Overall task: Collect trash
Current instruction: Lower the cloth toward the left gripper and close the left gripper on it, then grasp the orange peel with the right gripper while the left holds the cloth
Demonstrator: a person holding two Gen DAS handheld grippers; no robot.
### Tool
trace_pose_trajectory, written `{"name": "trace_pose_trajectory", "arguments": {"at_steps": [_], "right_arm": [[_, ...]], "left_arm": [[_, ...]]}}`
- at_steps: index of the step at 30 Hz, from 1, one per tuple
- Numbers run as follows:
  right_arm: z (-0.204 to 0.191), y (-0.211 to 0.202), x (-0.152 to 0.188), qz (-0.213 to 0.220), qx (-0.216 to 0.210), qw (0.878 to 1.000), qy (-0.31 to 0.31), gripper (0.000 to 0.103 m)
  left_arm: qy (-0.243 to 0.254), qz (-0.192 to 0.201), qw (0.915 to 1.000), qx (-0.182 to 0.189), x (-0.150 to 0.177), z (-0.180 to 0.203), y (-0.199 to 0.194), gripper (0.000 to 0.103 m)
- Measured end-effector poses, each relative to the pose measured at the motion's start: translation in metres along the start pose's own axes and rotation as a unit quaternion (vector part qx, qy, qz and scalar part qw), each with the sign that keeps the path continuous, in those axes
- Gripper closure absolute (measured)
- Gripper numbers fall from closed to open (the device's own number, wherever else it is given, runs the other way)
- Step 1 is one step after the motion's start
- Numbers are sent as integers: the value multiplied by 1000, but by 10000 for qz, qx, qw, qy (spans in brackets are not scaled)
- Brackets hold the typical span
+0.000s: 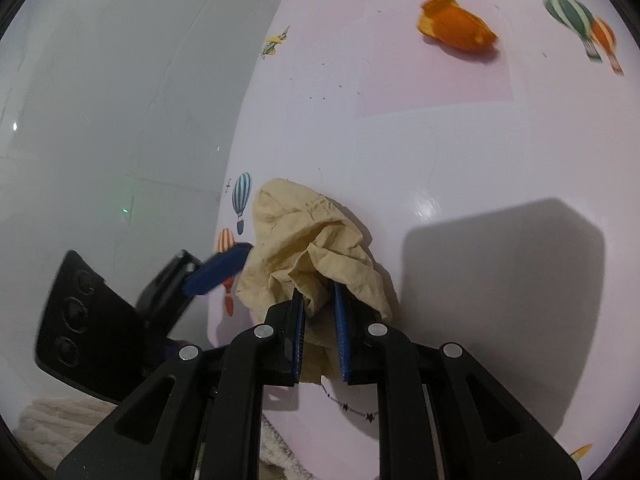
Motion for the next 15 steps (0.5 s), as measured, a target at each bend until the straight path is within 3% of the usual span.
{"name": "trace_pose_trajectory", "arguments": {"at_steps": [4, 11, 15], "right_arm": [[10, -12, -4, 24, -269, 9994, 224, 89], [14, -26, -14, 213, -388, 9989, 169, 88], [2, -61, -30, 742, -265, 9968, -119, 74]], "left_arm": [[90, -154, 9997, 195, 3, 8, 8, 52], [283, -540, 9981, -78, 6, 13, 24, 65], [118, -651, 9977, -157, 4, 7, 28, 72]]}}
Point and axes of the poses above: each gripper's, at about its wrist camera, not at the fingertips, and y roughly the way its jaws point, z to its right, x to its underside, the point moved 3 cm from there along y, roughly the way its jaws point, and after that the axes turned 6 degrees about -x, right-handed, at the moved point
